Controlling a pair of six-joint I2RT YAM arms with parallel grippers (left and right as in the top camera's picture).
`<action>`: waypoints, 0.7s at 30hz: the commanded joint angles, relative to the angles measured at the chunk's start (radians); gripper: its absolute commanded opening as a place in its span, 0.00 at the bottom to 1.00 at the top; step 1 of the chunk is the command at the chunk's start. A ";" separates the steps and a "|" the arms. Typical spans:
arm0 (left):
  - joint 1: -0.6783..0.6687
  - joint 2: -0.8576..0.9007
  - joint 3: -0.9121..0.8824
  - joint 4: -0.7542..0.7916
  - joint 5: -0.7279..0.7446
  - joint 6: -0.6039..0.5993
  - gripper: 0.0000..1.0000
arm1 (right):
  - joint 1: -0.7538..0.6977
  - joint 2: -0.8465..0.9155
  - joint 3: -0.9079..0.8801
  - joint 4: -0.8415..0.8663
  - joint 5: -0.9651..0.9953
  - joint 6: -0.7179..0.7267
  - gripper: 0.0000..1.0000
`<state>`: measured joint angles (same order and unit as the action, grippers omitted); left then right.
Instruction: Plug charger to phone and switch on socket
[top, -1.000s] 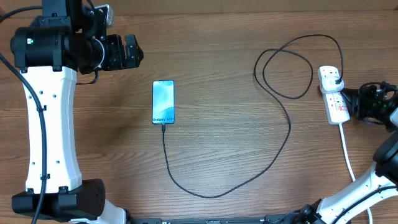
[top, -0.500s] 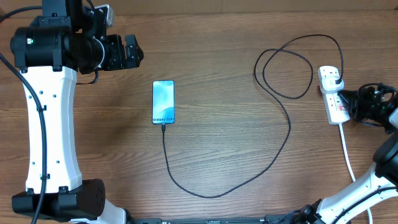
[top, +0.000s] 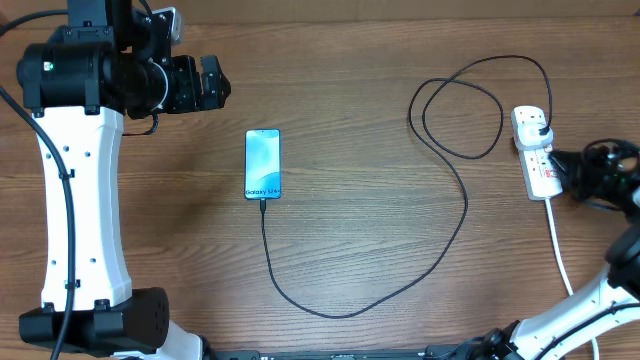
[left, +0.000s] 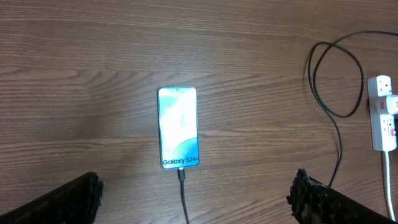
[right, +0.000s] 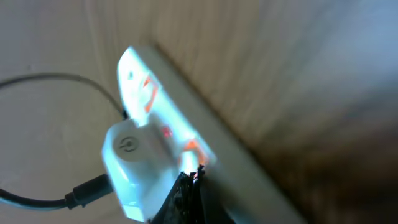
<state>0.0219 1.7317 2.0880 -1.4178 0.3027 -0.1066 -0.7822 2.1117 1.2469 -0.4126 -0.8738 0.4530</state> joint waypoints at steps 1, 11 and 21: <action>0.002 -0.010 0.009 0.000 0.002 -0.005 1.00 | -0.080 -0.103 -0.015 -0.024 0.005 0.000 0.04; 0.002 -0.010 0.009 0.001 0.002 -0.006 1.00 | -0.082 -0.380 -0.015 -0.066 -0.004 -0.001 0.04; 0.002 -0.010 0.009 0.001 0.002 -0.006 1.00 | 0.124 -0.696 -0.012 -0.179 0.055 -0.066 0.04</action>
<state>0.0219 1.7317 2.0880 -1.4174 0.3027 -0.1066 -0.7258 1.5101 1.2331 -0.5781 -0.8658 0.4145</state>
